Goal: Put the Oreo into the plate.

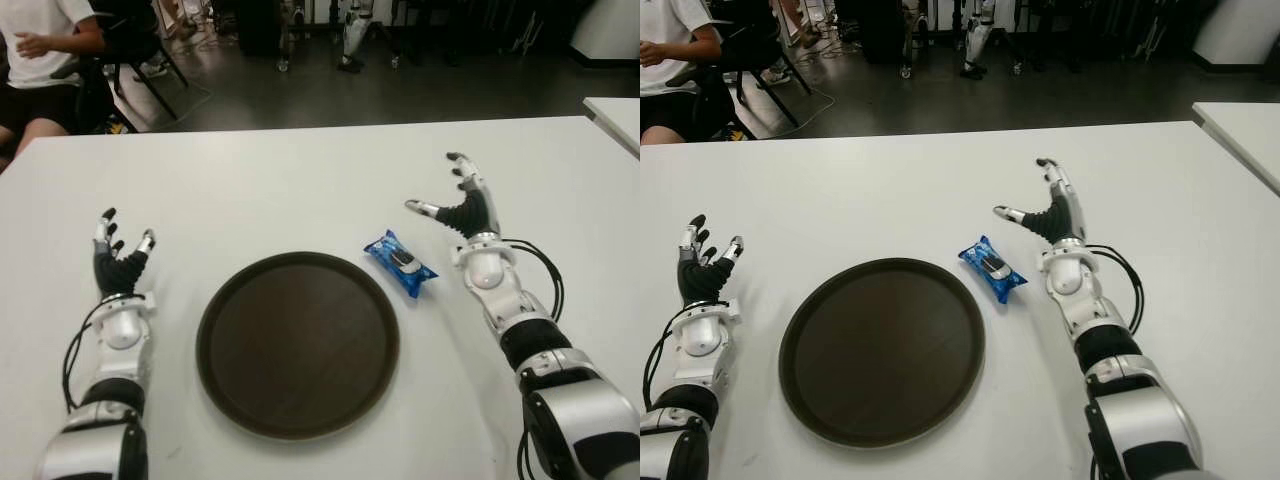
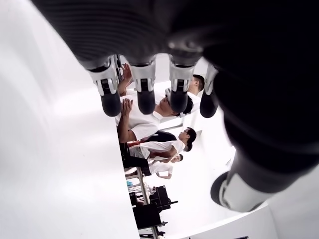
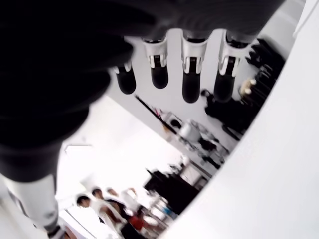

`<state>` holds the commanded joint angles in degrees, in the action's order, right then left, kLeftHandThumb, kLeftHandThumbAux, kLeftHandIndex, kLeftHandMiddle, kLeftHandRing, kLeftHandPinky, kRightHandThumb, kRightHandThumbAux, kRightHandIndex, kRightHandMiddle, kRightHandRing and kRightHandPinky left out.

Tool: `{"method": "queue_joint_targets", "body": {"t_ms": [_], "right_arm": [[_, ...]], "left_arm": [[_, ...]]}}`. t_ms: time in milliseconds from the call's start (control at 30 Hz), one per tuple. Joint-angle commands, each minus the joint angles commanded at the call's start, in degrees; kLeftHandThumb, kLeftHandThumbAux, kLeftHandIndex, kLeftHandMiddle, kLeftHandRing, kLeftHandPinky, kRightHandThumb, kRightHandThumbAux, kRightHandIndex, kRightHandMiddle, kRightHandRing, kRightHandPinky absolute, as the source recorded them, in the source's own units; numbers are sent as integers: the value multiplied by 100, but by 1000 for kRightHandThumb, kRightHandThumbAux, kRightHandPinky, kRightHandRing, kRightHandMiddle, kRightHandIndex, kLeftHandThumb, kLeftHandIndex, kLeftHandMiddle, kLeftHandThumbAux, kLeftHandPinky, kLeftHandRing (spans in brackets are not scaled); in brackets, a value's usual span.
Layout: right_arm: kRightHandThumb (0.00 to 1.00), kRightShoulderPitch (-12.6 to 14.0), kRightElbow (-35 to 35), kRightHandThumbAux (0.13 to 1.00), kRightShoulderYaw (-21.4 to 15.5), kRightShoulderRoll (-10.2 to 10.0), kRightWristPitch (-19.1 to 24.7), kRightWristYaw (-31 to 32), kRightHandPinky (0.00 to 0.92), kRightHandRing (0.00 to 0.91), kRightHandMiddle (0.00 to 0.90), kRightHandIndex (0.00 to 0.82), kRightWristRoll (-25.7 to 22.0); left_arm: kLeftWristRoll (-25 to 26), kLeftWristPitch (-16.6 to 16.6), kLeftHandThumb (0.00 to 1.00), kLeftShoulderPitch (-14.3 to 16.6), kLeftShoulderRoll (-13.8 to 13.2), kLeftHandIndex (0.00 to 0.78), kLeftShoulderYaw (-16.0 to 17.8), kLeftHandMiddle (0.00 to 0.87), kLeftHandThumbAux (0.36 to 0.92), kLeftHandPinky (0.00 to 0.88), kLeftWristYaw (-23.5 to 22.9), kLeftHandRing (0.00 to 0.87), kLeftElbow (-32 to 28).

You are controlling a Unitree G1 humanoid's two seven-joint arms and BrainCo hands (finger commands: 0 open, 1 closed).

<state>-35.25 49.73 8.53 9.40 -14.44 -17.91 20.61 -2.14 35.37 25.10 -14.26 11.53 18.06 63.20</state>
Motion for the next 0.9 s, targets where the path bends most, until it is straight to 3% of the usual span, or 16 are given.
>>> {"method": "queue_joint_targets", "body": {"t_ms": [300, 433, 567, 733, 900], "right_arm": [[0, 80, -569, 609, 442, -24, 637, 336, 104, 76, 65, 0, 384], [0, 86, -810, 600, 592, -46, 900, 557, 127, 89, 78, 0, 499], [0, 87, -1329, 578, 869, 69, 1468, 1170, 157, 132, 99, 0, 742], [0, 216, -2520, 561, 1283, 313, 2543, 2197, 164, 149, 109, 0, 1261], [0, 233, -3132, 545, 1653, 529, 3176, 2967, 162, 183, 126, 8, 1705]], "left_arm": [[-24, -40, 12, 22, -5, 49, -29, 65, 730, 44, -14, 45, 6], [-48, -44, 11, 34, 11, 50, -45, 62, 717, 51, 11, 44, 7], [-94, -43, 5, 25, 44, 44, -80, 56, 704, 54, 67, 39, -22], [-133, -62, 0, 0, 87, 40, -122, 46, 703, 48, 135, 32, -89], [-142, -83, 0, -65, 134, 38, -153, 36, 699, 42, 185, 22, -228]]}}
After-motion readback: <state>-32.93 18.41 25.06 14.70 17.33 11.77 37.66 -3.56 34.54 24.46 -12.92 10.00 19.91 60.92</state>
